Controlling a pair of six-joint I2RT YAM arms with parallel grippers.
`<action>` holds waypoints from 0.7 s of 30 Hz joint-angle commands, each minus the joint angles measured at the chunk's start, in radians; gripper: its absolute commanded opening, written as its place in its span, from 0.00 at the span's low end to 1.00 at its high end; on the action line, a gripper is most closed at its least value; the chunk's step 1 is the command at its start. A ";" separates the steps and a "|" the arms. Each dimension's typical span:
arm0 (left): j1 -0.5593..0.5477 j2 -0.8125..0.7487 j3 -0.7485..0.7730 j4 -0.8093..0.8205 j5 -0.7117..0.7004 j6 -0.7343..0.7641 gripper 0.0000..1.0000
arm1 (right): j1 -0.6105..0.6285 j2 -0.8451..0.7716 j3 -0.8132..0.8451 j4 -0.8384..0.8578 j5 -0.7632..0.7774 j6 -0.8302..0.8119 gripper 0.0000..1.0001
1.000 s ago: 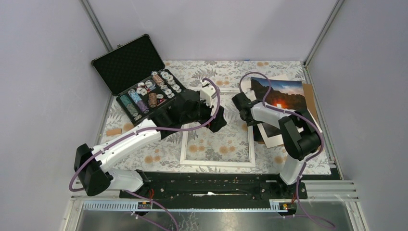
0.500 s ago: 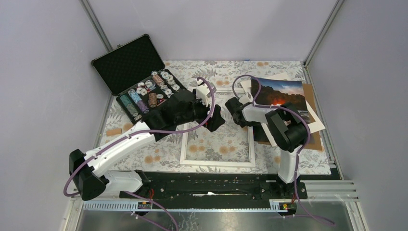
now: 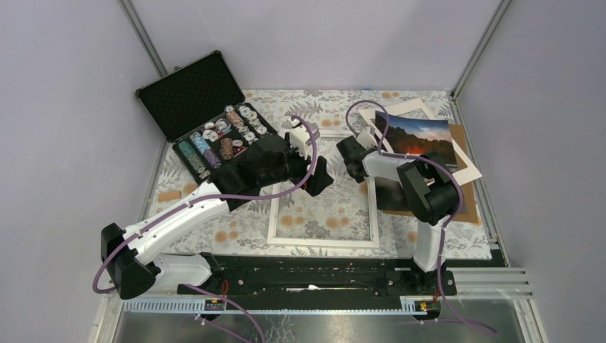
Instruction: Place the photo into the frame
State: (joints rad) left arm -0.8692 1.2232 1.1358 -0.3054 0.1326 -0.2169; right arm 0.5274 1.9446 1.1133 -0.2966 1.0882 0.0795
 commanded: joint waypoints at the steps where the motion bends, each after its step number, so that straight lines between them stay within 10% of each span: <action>1: 0.004 -0.038 -0.001 0.051 -0.010 0.011 0.99 | -0.095 -0.046 0.084 0.111 0.052 -0.103 0.00; 15: 0.005 -0.043 0.001 0.051 0.013 0.005 0.99 | -0.284 -0.165 0.332 0.096 -0.028 -0.199 0.00; 21: 0.006 -0.045 0.001 0.049 0.011 0.005 0.99 | -0.271 -0.292 0.405 -0.166 -0.168 -0.030 0.00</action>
State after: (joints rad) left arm -0.8684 1.2114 1.1358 -0.3035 0.1379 -0.2173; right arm 0.2405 1.7679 1.4460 -0.2863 0.9974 -0.0696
